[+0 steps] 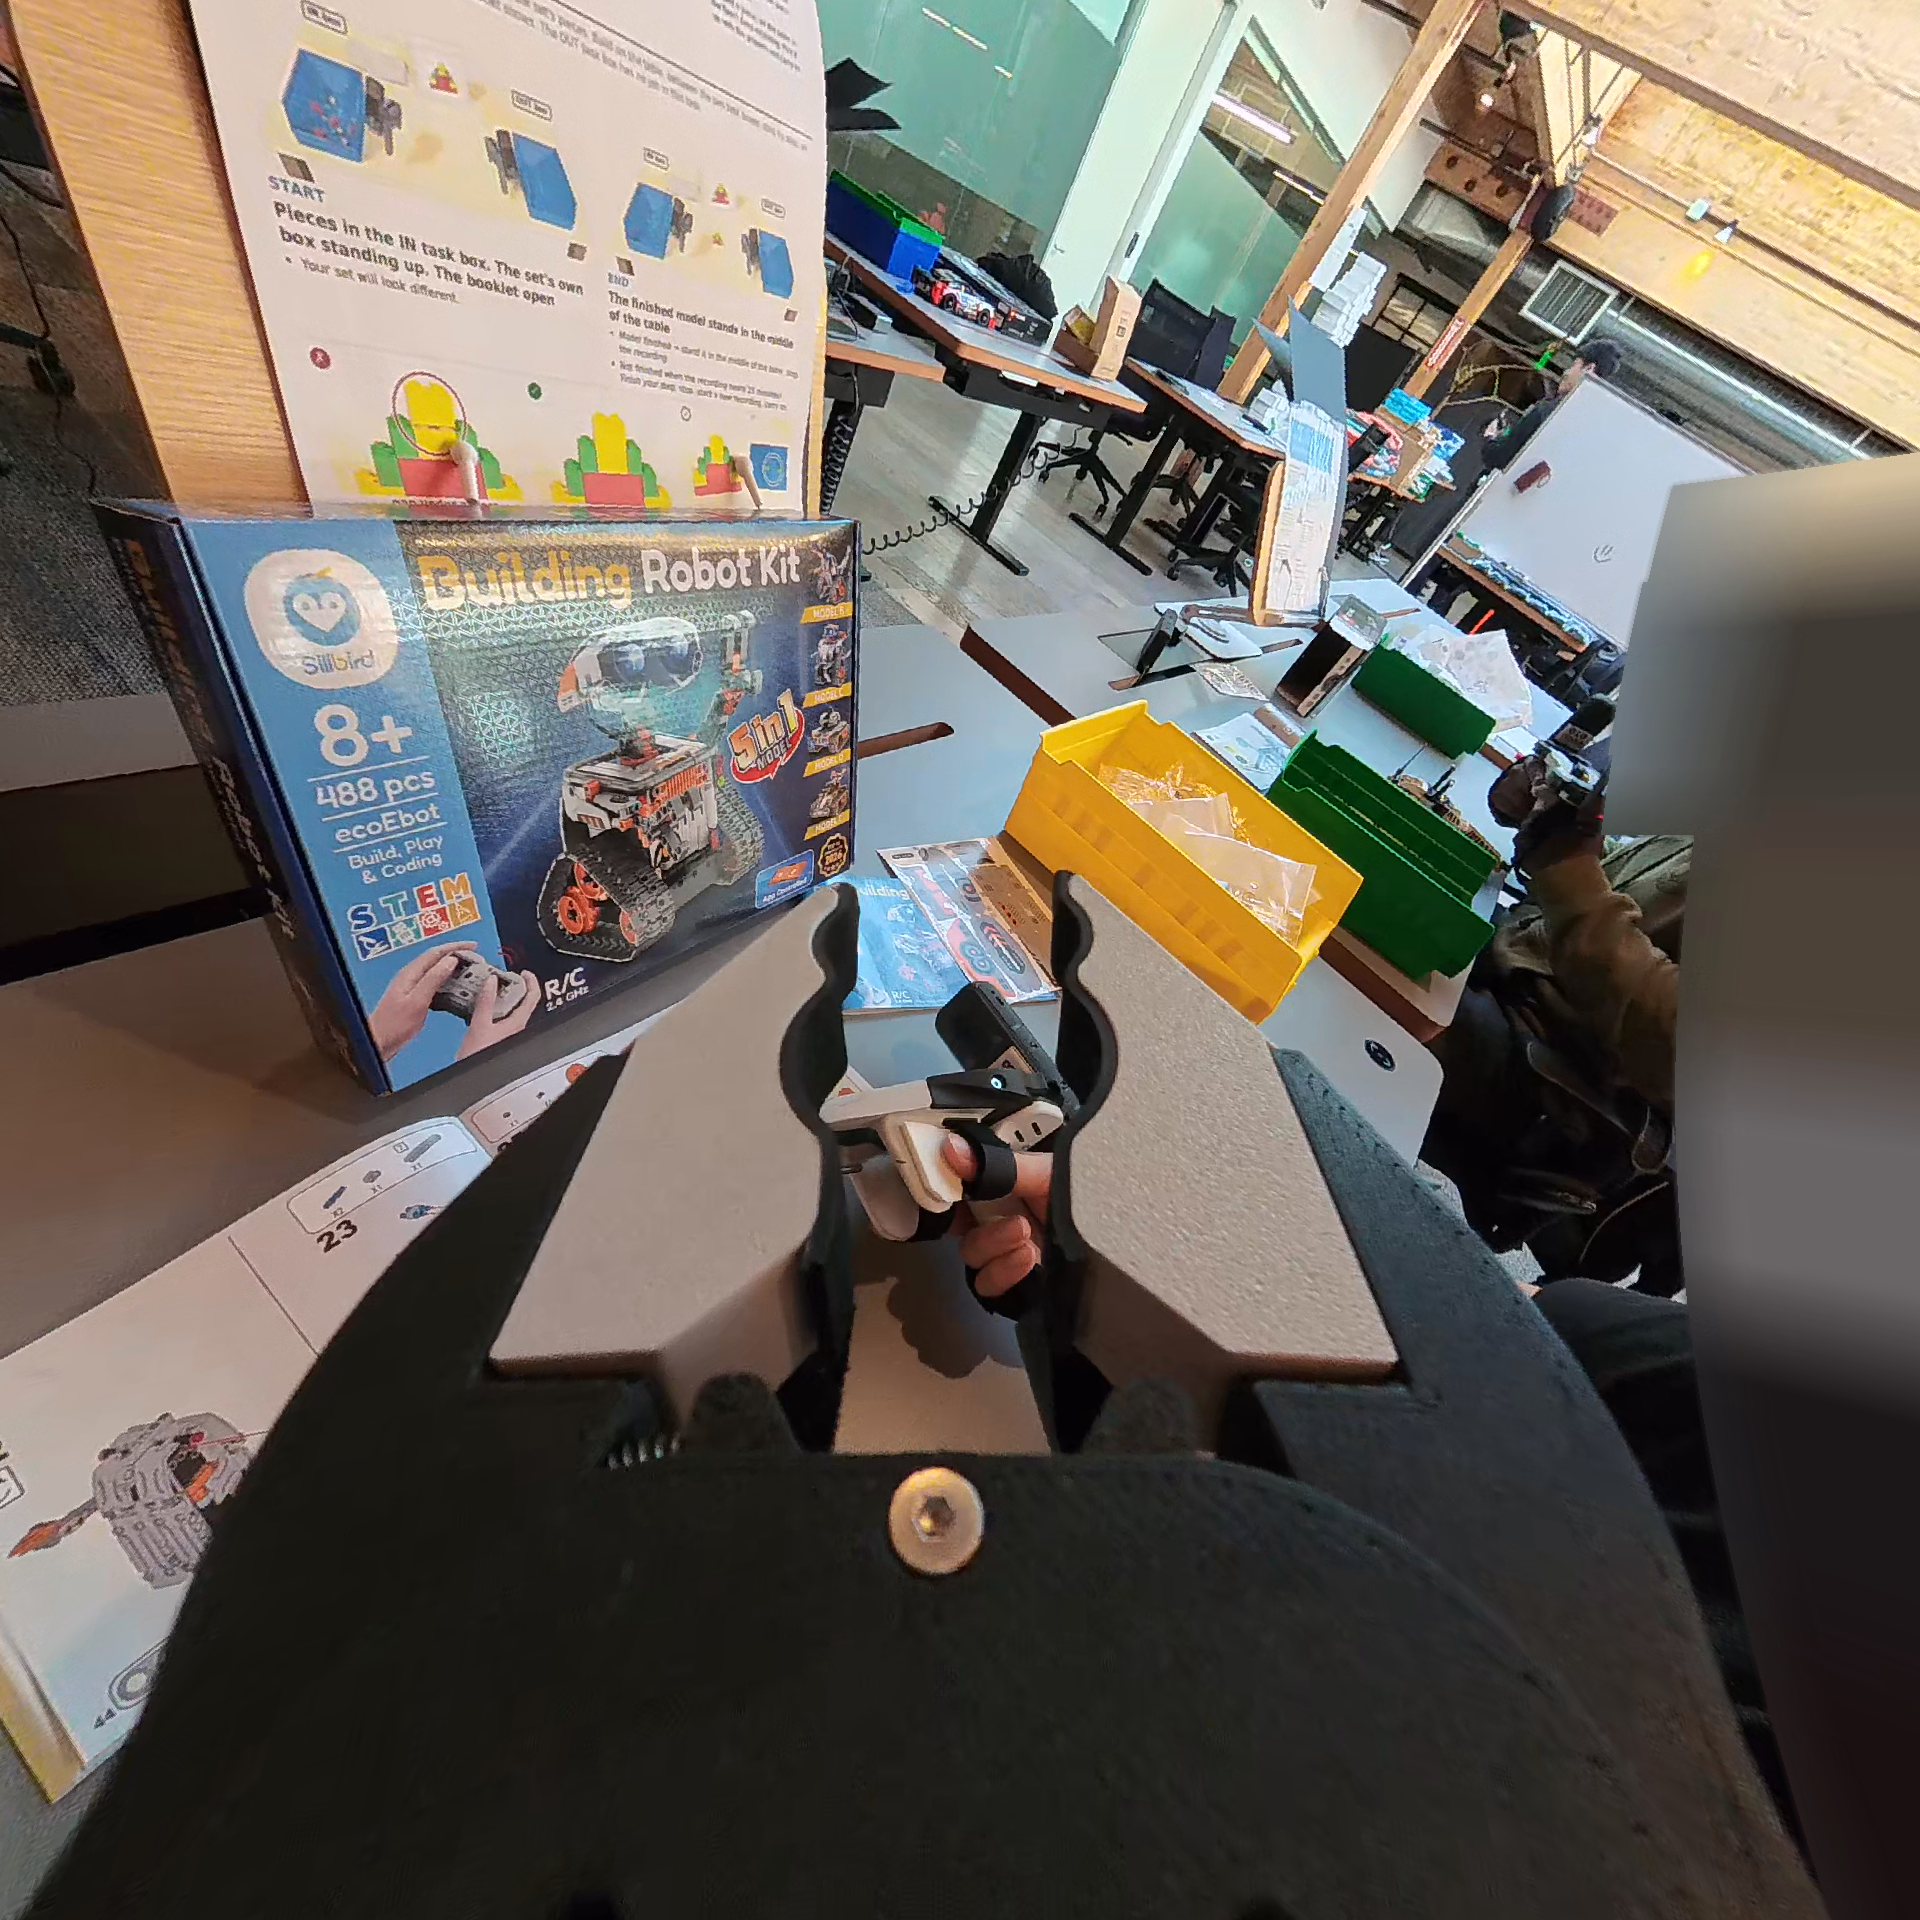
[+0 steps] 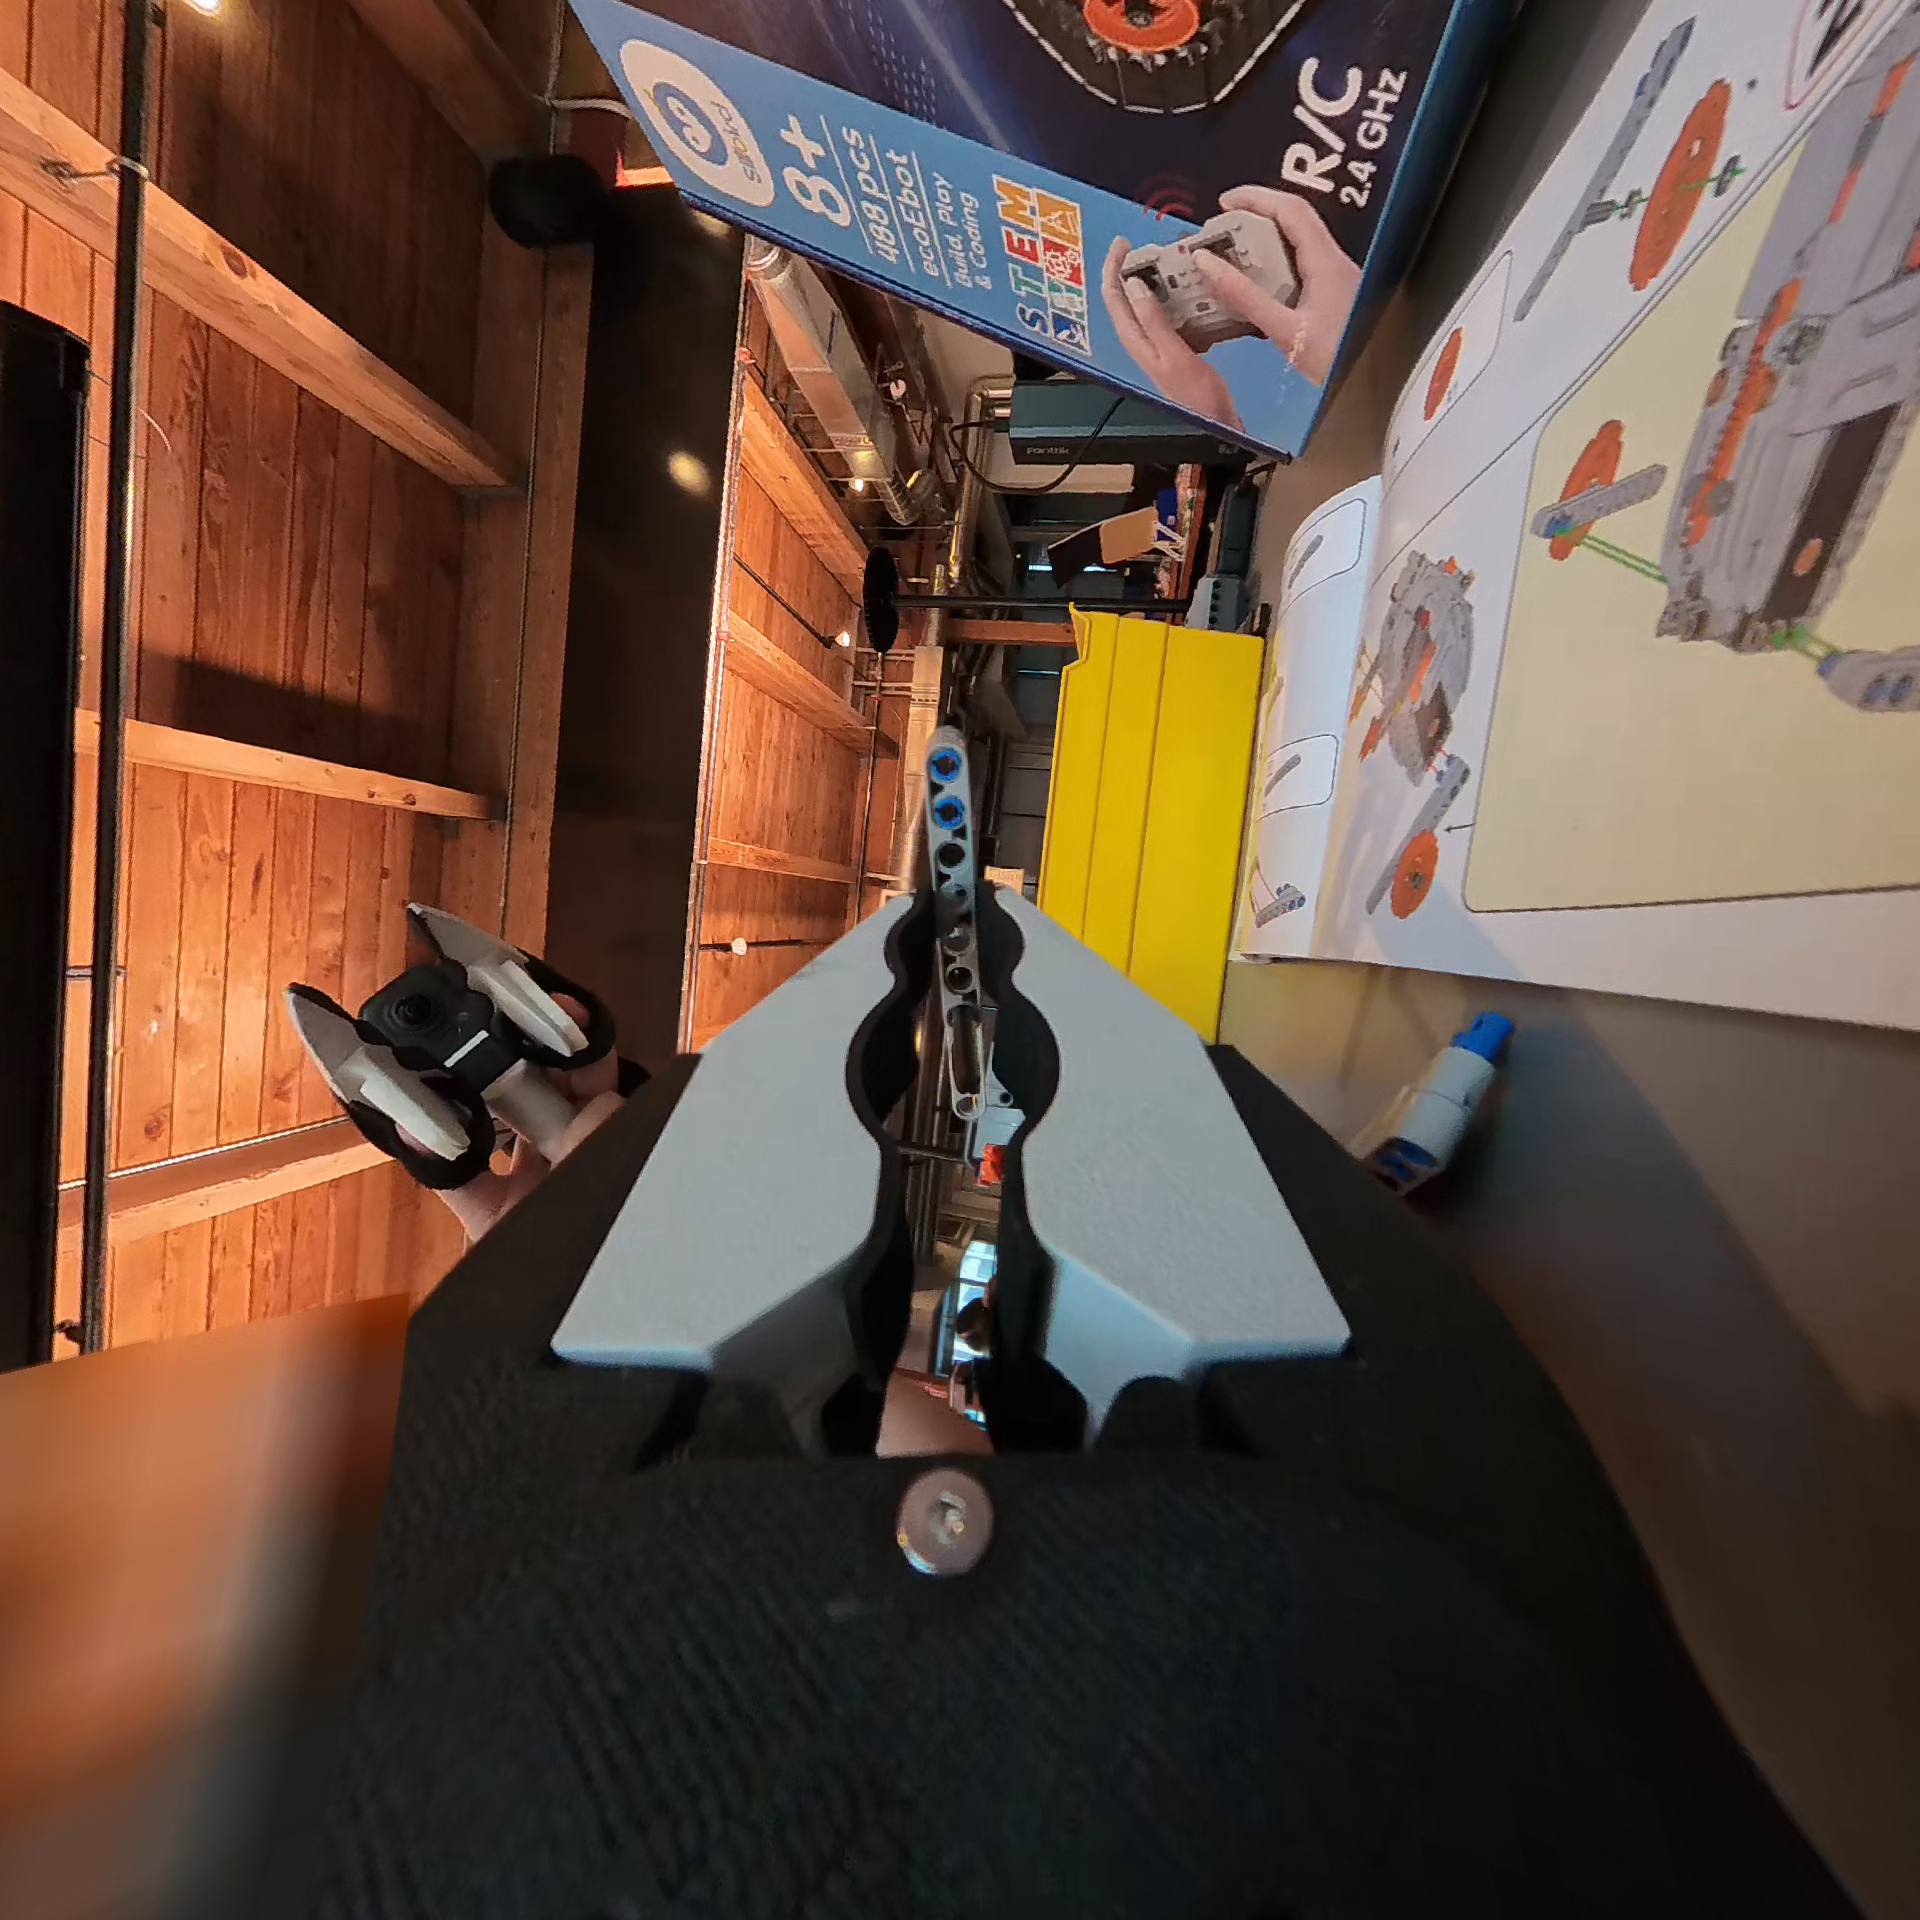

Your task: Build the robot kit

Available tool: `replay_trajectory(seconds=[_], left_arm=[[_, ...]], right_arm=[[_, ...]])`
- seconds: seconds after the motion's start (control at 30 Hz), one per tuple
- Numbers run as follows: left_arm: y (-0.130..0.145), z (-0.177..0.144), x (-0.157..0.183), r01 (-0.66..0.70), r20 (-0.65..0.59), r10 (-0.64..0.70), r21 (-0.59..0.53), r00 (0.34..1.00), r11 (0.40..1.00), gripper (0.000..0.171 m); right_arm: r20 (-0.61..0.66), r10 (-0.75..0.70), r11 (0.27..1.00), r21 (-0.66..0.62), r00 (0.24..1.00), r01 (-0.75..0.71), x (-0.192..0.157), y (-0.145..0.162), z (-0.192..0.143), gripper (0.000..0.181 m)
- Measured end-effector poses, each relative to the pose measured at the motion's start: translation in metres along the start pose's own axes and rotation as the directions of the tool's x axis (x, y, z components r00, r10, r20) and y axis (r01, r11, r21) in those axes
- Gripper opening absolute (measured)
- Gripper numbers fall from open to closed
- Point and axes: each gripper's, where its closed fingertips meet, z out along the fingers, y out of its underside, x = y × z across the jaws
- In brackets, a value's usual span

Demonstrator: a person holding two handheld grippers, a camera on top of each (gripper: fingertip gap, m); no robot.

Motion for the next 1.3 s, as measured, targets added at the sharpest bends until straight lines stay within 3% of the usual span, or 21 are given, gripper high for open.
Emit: replay_trajectory(seconds=[0.6, 1.3], left_arm=[[0.014, 0.011, -0.005, 0.006, 0.021, -0.004, -0.076, 1.000, 0.997, 0.037], [0.025, 0.021, -0.009, 0.005, 0.049, 0.001, -0.122, 0.999, 0.993, 0.037]], right_arm=[[0.048, 0.039, 0.999, 0.012, 0.998, -0.040, -0.006, -0.002, 0.002, 0.005], [0.009, -0.001, 0.999, 0.046, 1.000, 0.001, -0.003, -0.009, -0.001, 0.005]])
